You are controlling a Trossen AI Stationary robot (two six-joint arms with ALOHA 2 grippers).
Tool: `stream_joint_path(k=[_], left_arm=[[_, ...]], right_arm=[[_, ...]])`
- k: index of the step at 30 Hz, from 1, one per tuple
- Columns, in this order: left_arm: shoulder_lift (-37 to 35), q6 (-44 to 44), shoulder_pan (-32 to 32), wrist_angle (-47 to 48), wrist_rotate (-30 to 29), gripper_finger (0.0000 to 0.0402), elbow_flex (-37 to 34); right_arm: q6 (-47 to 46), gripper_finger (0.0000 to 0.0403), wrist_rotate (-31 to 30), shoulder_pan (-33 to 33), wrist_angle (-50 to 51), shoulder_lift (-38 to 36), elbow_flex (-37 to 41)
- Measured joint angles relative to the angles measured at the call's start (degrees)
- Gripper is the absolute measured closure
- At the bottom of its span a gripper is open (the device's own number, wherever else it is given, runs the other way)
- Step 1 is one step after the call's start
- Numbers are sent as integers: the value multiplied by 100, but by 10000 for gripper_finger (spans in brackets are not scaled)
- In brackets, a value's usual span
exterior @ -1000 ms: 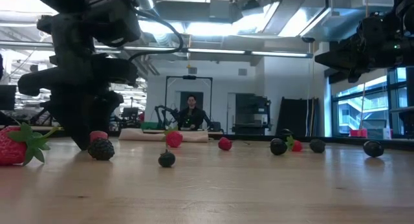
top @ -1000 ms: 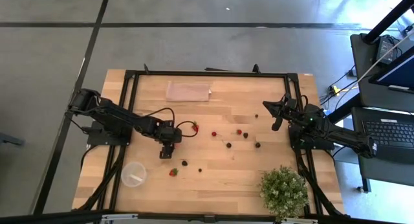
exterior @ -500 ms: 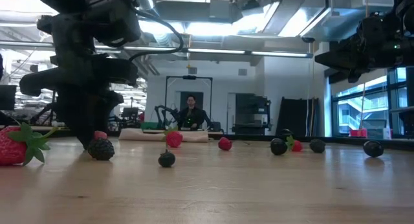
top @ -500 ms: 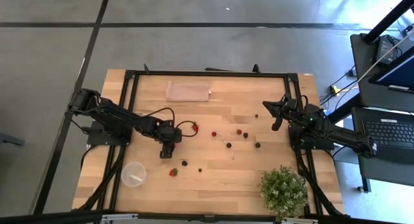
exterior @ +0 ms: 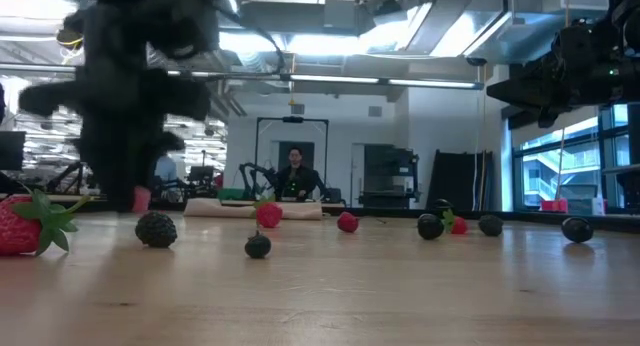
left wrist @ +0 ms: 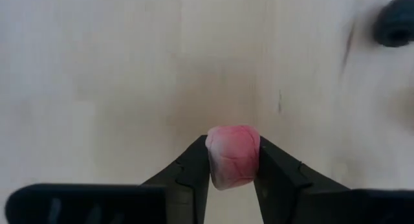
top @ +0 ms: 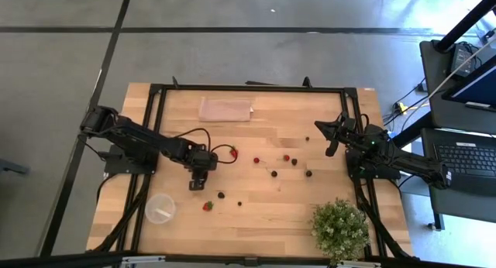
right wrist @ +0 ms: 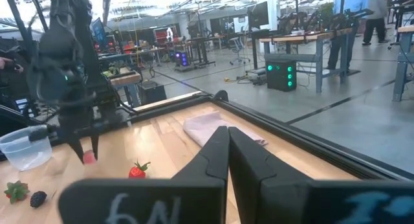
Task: Pick and placing Produce into tupperware
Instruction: Put the peach into the transparent bin
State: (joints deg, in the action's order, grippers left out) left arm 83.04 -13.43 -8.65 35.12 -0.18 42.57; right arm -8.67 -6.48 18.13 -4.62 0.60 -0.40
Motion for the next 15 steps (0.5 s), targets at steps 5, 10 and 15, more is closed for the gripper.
stream_joint_path(k=[5, 10, 15], left_arm=[[-300, 67, -2, 1714, -61, 304, 965], [-513, -323, -45, 3579, 606, 311, 2100], [-525, -1722, -323, 4950, 1091, 308, 2962]], right_arm=[[4, 389, 0, 0, -2, 2, 0], [15, 389, -2, 0, 0, 2, 0], [6, 389, -2, 0, 7, 2, 0]])
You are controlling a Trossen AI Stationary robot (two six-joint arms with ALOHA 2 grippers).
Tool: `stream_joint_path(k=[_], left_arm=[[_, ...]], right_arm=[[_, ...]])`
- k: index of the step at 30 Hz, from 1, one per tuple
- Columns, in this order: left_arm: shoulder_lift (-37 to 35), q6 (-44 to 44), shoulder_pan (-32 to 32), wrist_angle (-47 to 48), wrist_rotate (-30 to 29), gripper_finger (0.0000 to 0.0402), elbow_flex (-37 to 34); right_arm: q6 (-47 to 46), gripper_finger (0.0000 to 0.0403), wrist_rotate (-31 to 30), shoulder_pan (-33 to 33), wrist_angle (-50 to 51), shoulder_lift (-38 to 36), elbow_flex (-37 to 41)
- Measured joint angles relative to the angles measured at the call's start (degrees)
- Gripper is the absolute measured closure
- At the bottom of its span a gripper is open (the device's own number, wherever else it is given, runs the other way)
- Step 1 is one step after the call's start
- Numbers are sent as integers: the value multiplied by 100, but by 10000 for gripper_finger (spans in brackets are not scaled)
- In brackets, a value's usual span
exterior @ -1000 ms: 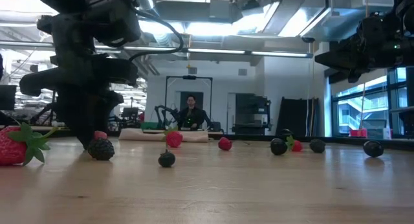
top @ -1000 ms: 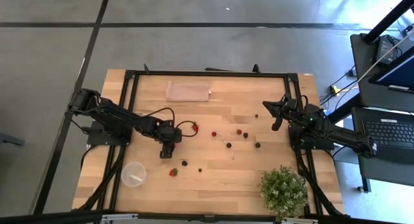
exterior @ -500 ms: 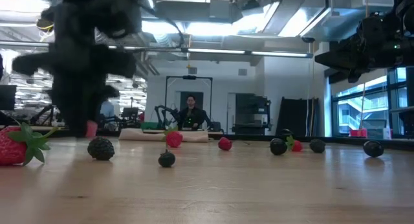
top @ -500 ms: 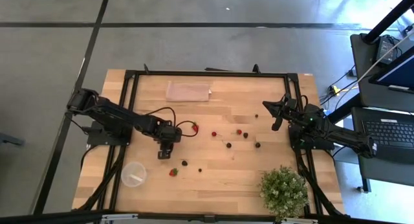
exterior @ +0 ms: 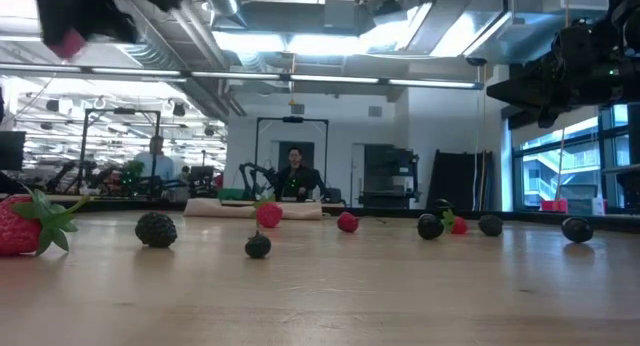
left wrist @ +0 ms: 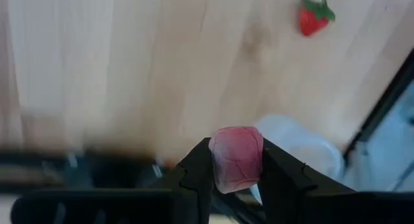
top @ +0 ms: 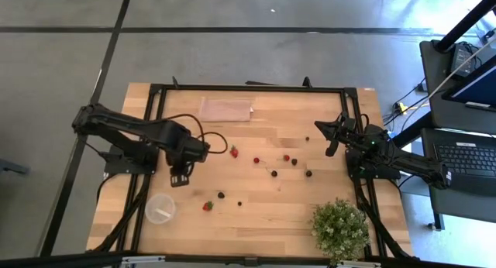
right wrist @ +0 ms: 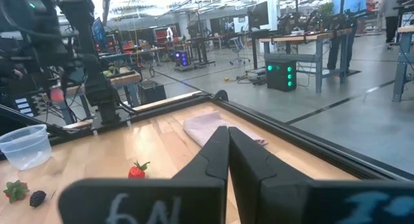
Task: Pick and placing Produce into tupperware
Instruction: Put the peach into the transparent bin
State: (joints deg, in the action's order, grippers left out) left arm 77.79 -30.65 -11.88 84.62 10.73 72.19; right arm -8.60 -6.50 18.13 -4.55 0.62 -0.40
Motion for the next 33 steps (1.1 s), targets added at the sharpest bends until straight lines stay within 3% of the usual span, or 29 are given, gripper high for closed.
stream_joint_path(k=[8, 20, 27, 33], left_arm=[[5, -1334, -1080, 38, 362, 309, -108], [10, -3422, -2439, -1694, 391, 298, -1281], [10, -4402, -3026, -1745, 397, 307, -1321], [10, -4878, -3184, -1825, 163, 287, -1321]], right_arm=[[3, 389, 0, 0, 10, -2, 0], [-188, 389, 1, 0, 12, -2, 0], [-205, 389, 0, 0, 13, 0, 0], [-226, 389, 0, 0, 13, -1, 0]])
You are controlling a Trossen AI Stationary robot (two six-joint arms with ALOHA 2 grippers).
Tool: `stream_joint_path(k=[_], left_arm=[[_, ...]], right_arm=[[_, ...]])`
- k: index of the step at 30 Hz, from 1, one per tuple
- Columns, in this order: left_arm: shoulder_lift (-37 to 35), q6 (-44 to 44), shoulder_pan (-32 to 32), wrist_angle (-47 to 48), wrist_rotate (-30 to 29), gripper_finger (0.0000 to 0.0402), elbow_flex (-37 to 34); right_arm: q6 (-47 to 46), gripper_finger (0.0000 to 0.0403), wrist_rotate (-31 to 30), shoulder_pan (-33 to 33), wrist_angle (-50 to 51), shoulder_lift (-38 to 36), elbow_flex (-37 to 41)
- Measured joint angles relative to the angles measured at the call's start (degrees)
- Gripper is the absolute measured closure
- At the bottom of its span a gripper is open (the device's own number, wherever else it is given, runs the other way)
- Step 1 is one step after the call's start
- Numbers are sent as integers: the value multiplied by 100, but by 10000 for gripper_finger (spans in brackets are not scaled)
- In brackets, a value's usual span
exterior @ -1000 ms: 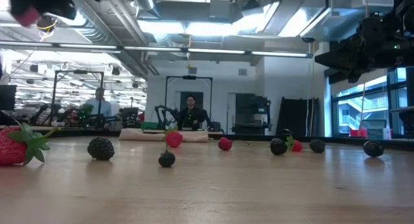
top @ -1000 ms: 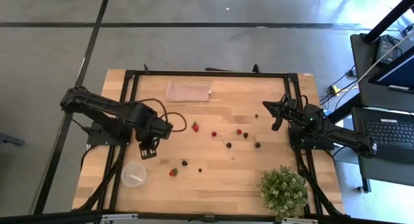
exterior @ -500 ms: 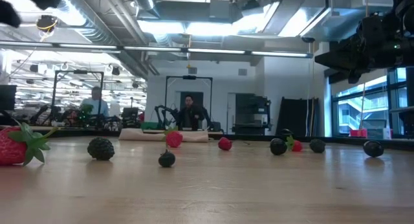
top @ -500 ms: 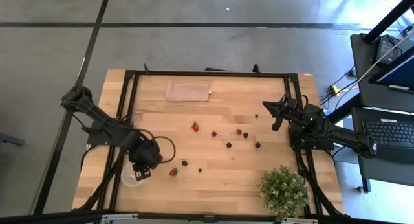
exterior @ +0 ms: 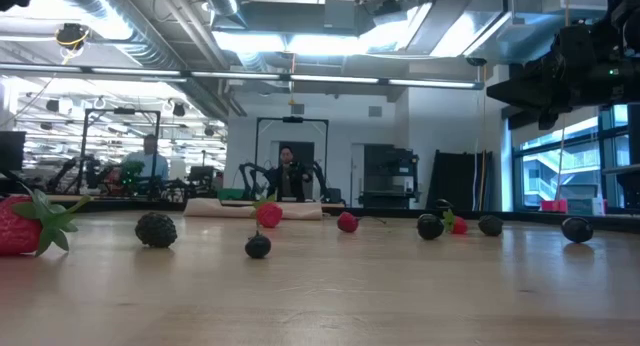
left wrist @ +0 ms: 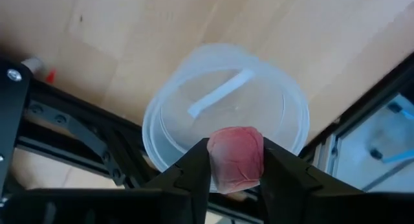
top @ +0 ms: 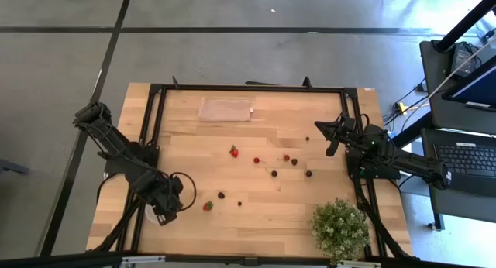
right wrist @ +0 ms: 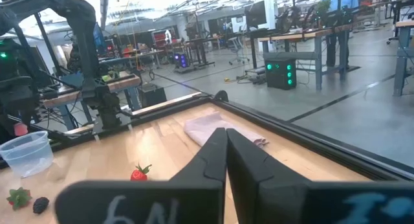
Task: Pick and placing Produce into tupperware
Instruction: Put the peach into the transparent bin, then put the bottom strawberry into the transparent bin
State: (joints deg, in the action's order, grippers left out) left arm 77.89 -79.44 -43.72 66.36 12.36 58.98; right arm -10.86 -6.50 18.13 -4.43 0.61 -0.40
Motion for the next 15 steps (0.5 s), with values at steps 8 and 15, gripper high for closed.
stream_joint_path(k=[8, 15], left_arm=[[0, 0, 17, -2, -62, 258, 0], [0, 97, 17, 18, 43, 233, 0]], right_arm=[[-108, 389, 0, 0, 0, 0, 0], [-101, 389, 2, 0, 0, 1, 0]])
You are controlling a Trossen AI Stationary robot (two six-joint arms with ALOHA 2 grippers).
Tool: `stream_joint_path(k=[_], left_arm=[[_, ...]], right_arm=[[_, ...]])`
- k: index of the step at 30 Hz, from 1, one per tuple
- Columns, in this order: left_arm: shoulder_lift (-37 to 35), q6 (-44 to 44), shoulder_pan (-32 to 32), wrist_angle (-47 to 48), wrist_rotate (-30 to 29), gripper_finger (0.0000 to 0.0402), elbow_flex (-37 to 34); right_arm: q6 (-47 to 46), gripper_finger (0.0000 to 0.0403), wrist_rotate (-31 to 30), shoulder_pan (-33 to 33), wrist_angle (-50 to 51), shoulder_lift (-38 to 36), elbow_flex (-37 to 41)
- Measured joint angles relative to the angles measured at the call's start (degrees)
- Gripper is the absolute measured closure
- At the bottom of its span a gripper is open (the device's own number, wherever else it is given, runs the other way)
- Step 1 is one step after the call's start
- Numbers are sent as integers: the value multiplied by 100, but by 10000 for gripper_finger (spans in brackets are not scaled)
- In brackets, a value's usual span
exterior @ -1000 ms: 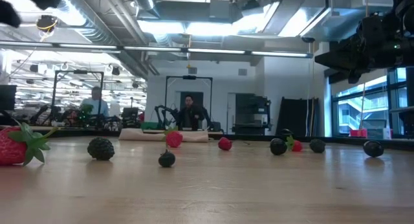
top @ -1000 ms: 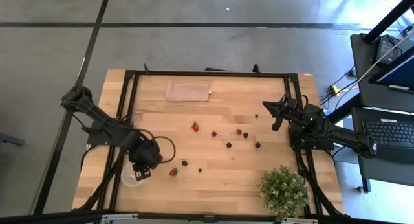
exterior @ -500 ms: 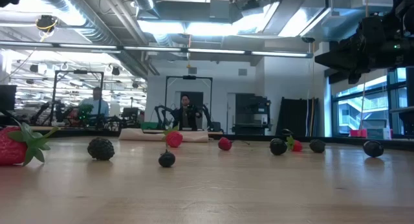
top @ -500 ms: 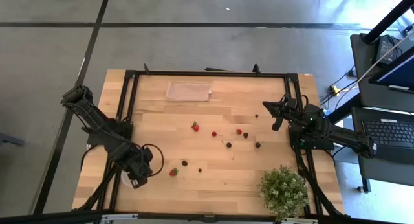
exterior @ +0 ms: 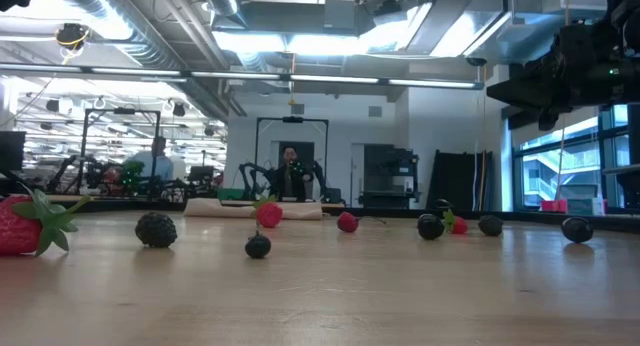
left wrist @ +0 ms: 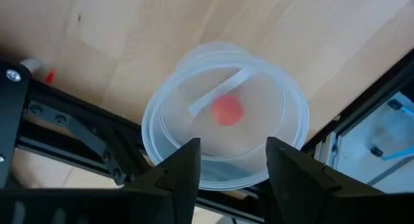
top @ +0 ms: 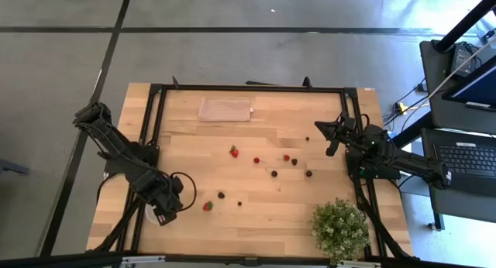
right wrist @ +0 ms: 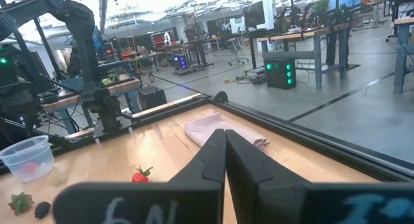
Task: Pick and placing Produce into tupperware
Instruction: Put the bottom strawberry into the transparent bin
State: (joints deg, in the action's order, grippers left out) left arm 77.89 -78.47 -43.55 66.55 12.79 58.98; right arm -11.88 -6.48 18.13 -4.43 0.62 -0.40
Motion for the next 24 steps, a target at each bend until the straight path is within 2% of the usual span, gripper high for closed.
stream_joint_path(k=[10, 15, 18, 24], left_arm=[[0, 803, 171, 73, -451, 142, 0], [0, 741, 503, -93, -172, 110, 0], [0, 1072, 702, -432, -213, 103, 0], [0, 1291, 1126, -1502, -1247, 108, 0]], right_arm=[[24, 389, 0, 0, 0, -2, 0], [39, 389, 0, 0, 0, 0, 0], [39, 389, -2, 0, 0, 0, 0], [39, 389, -1, 0, 0, -1, 1]])
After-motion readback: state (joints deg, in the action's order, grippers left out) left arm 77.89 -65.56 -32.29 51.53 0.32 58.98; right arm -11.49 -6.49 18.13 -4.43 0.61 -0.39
